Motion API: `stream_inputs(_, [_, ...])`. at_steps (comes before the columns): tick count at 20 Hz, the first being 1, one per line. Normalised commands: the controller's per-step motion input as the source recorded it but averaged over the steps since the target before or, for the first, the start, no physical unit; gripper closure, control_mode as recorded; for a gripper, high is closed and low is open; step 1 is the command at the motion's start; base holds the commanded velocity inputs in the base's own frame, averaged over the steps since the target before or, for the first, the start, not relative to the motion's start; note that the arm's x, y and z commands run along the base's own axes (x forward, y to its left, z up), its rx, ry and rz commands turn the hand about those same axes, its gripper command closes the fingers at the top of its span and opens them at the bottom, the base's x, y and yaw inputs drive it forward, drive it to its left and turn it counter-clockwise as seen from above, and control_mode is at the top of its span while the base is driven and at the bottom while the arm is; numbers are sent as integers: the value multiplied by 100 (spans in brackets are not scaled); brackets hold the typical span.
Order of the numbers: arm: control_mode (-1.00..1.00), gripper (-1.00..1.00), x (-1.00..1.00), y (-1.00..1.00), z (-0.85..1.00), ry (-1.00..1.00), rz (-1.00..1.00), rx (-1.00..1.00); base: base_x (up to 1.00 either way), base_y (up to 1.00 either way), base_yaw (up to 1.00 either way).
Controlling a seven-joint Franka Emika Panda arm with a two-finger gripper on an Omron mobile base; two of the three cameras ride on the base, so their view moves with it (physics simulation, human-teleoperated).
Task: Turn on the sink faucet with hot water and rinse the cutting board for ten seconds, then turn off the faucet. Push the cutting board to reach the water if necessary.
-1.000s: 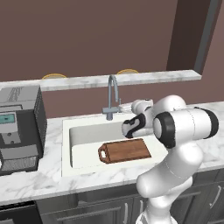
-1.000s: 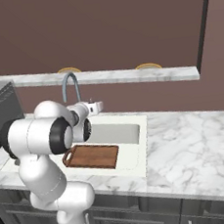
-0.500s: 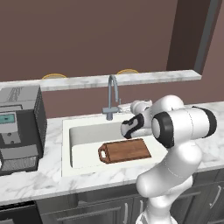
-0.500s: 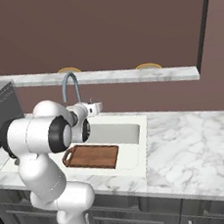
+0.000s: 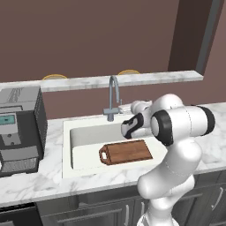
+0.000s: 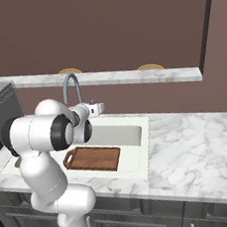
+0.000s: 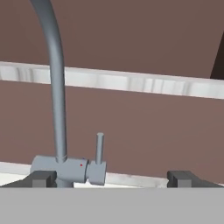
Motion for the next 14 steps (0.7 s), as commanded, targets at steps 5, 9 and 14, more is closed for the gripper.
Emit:
stream_inputs(5, [-100, -100, 14, 0, -5, 0, 0, 0, 0, 0, 0])
stream_inputs(9, [-100, -100, 18, 0, -5, 0, 0, 0, 0, 0, 0])
stream_inputs(14, [-100, -100, 19, 0, -7, 0, 0, 0, 0, 0, 0])
